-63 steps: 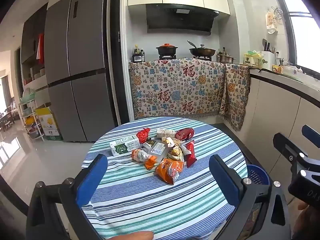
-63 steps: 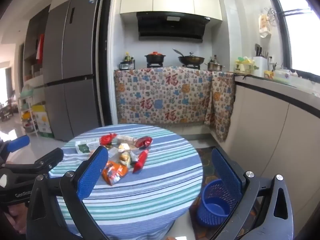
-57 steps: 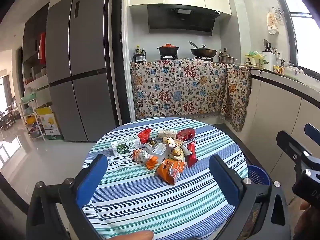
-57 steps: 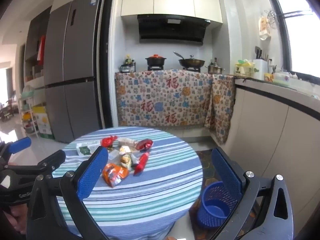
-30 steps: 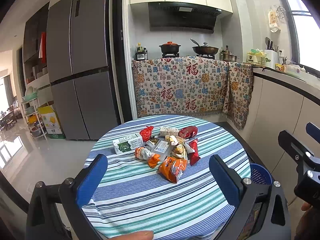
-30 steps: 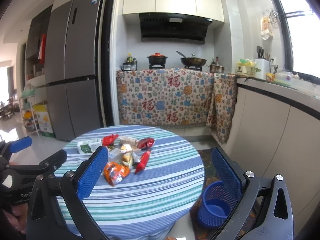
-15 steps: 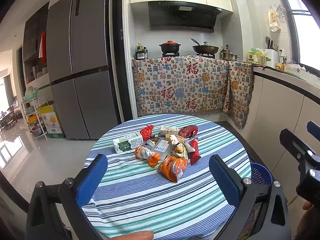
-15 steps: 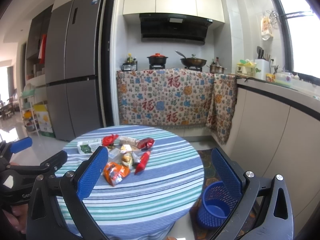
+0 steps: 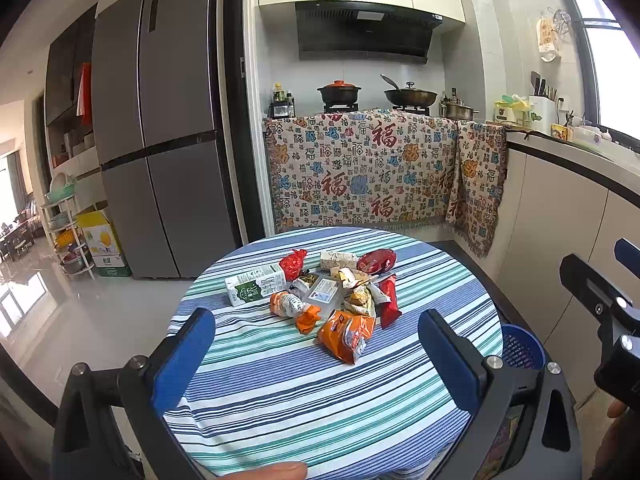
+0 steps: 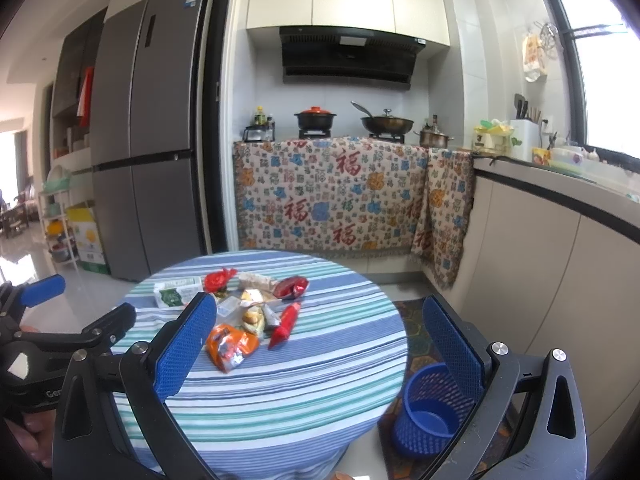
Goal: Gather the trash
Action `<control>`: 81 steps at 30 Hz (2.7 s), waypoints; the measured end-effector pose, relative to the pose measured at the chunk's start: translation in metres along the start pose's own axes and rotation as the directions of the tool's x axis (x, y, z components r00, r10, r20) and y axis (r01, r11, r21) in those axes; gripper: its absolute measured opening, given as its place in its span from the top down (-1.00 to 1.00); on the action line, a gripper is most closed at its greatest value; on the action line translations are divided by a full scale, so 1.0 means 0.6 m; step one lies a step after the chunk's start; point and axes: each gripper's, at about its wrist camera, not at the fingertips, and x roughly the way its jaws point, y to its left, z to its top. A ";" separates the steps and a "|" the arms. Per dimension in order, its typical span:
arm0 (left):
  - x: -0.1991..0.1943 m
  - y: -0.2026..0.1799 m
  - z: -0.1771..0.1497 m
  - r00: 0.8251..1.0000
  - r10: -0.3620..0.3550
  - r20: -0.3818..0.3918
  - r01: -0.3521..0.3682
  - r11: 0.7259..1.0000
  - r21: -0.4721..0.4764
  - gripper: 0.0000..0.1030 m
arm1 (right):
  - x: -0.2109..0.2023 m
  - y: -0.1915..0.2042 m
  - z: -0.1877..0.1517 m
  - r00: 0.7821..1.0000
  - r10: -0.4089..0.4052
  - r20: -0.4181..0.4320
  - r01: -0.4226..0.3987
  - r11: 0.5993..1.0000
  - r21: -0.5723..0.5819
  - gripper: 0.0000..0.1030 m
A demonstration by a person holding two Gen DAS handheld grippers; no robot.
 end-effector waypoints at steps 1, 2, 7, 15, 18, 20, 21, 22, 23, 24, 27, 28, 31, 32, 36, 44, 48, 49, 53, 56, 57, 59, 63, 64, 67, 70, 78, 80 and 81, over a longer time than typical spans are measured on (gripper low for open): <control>0.000 0.000 0.000 1.000 0.000 0.000 0.000 1.000 0.000 -1.00 | 0.000 0.000 0.000 1.000 -0.001 0.001 0.001 1.000 0.000 -0.99; 0.000 -0.001 0.001 1.000 0.001 -0.001 -0.001 1.000 0.001 -1.00 | 0.000 0.000 0.000 1.000 -0.001 0.001 0.001 1.000 -0.001 -0.99; 0.002 0.000 -0.002 1.000 0.001 -0.003 -0.001 1.000 0.001 -1.00 | 0.000 0.000 0.001 1.000 -0.002 0.000 0.002 1.000 -0.002 -0.99; 0.004 -0.002 -0.012 1.000 0.002 -0.006 -0.001 1.000 0.002 -1.00 | 0.000 -0.001 0.003 1.000 -0.001 -0.003 0.001 1.000 0.000 -0.99; 0.004 -0.002 -0.011 1.000 0.002 -0.007 -0.002 1.000 0.003 -1.00 | 0.000 -0.002 0.004 1.000 -0.001 -0.003 0.001 1.000 -0.002 -0.99; 0.004 -0.004 -0.011 1.000 0.001 -0.009 -0.001 1.000 0.003 -1.00 | 0.001 -0.002 0.004 1.000 -0.002 -0.003 0.002 1.000 0.000 -0.99; 0.004 -0.005 -0.012 1.000 0.001 -0.010 -0.001 1.000 0.005 -1.00 | 0.001 -0.003 0.004 1.000 -0.002 -0.003 0.002 1.000 0.001 -0.99; 0.004 -0.005 -0.014 1.000 0.001 -0.011 -0.001 1.000 0.006 -1.00 | 0.001 -0.004 0.004 1.000 -0.004 -0.004 0.004 1.000 0.001 -0.99; 0.004 -0.006 -0.012 1.000 0.001 -0.011 -0.001 1.000 0.005 -1.00 | 0.001 -0.004 0.004 1.000 -0.005 -0.004 0.005 1.000 0.001 -0.99; 0.004 -0.006 -0.013 1.000 0.001 -0.012 0.000 1.000 0.005 -1.00 | 0.002 -0.003 0.004 1.000 -0.005 -0.005 0.005 1.000 0.001 -0.99; 0.004 -0.008 -0.015 1.000 0.001 -0.014 -0.001 1.000 0.006 -1.00 | 0.003 -0.003 0.005 1.000 -0.005 -0.006 0.005 1.000 0.001 -0.99; 0.004 -0.007 -0.014 1.000 0.000 -0.014 0.000 1.000 0.006 -1.00 | 0.003 -0.004 0.005 1.000 -0.005 -0.006 0.005 1.000 0.001 -0.99; 0.004 -0.007 -0.012 1.000 0.000 -0.014 0.000 1.000 0.006 -1.00 | 0.004 -0.004 0.005 1.000 -0.005 -0.005 0.005 1.000 0.001 -0.99; 0.004 -0.008 -0.014 1.000 0.000 -0.014 0.000 1.000 0.006 -1.00 | 0.003 -0.004 0.005 1.000 -0.005 -0.005 0.005 1.000 0.001 -0.99; 0.005 -0.010 -0.013 1.000 0.000 -0.017 0.000 1.000 0.007 -1.00 | 0.004 -0.005 0.004 1.000 -0.005 -0.008 0.005 1.000 0.001 -0.99; 0.004 -0.012 -0.013 1.000 -0.001 -0.025 0.001 1.000 0.009 -1.00 | 0.005 -0.005 0.002 1.000 -0.005 -0.009 0.005 1.000 0.001 -0.99; 0.004 -0.011 -0.011 1.000 -0.002 -0.029 0.002 1.000 0.009 -1.00 | 0.006 -0.008 0.001 1.000 -0.004 -0.012 0.005 1.000 0.005 -0.99; 0.004 -0.012 -0.011 1.000 -0.002 -0.030 0.002 1.000 0.008 -1.00 | 0.006 -0.008 0.000 1.000 -0.005 -0.012 0.005 1.000 0.005 -0.99; 0.003 -0.012 -0.010 0.999 -0.002 -0.033 0.003 1.000 0.011 -1.00 | 0.006 -0.009 -0.001 1.000 -0.005 -0.012 0.005 1.000 0.006 -0.99; 0.004 -0.011 -0.009 0.999 -0.002 -0.037 0.003 1.000 0.010 -1.00 | 0.007 -0.010 -0.002 1.000 -0.005 -0.013 0.005 1.000 0.006 -0.99; 0.003 -0.012 -0.010 0.999 -0.003 -0.038 0.003 1.000 0.010 -1.00 | 0.007 -0.011 -0.002 1.000 -0.005 -0.014 0.005 1.000 0.006 -0.99; 0.004 -0.011 -0.009 0.999 -0.003 -0.040 0.004 1.000 0.012 -1.00 | 0.007 -0.010 -0.002 1.000 -0.006 -0.014 0.006 1.000 0.006 -0.99; 0.004 -0.011 -0.009 0.999 -0.003 -0.042 0.003 1.000 0.012 -1.00 | 0.007 -0.011 -0.003 1.000 -0.005 -0.014 0.005 1.000 0.006 -0.99; 0.004 -0.012 -0.008 0.999 -0.003 -0.043 0.003 1.000 0.012 -1.00 | 0.007 -0.012 -0.004 1.000 -0.005 -0.015 0.005 1.000 0.006 -0.99; 0.004 -0.012 -0.009 0.999 -0.003 -0.043 0.003 1.000 0.013 -1.00 | 0.008 -0.013 -0.004 1.000 -0.005 -0.016 0.005 1.000 0.008 -0.99; 0.005 -0.012 -0.008 0.999 -0.003 -0.043 0.003 1.000 0.012 -1.00 | 0.010 -0.014 -0.009 1.000 -0.005 -0.019 0.005 1.000 0.009 -0.99; 0.015 -0.005 -0.011 0.998 0.001 -0.057 -0.001 1.000 0.011 -1.00 | 0.015 -0.017 -0.014 1.000 -0.007 -0.025 0.007 1.000 0.008 -0.99; 0.022 0.000 -0.013 0.998 0.006 -0.067 -0.006 1.000 0.008 -1.00 | 0.019 -0.017 -0.016 1.000 -0.010 -0.029 0.011 1.000 0.006 -0.99; 0.027 0.002 -0.016 0.997 0.009 -0.074 -0.008 1.000 0.006 -1.00 | 0.021 -0.018 -0.018 0.999 -0.012 -0.031 0.012 1.000 0.006 -0.99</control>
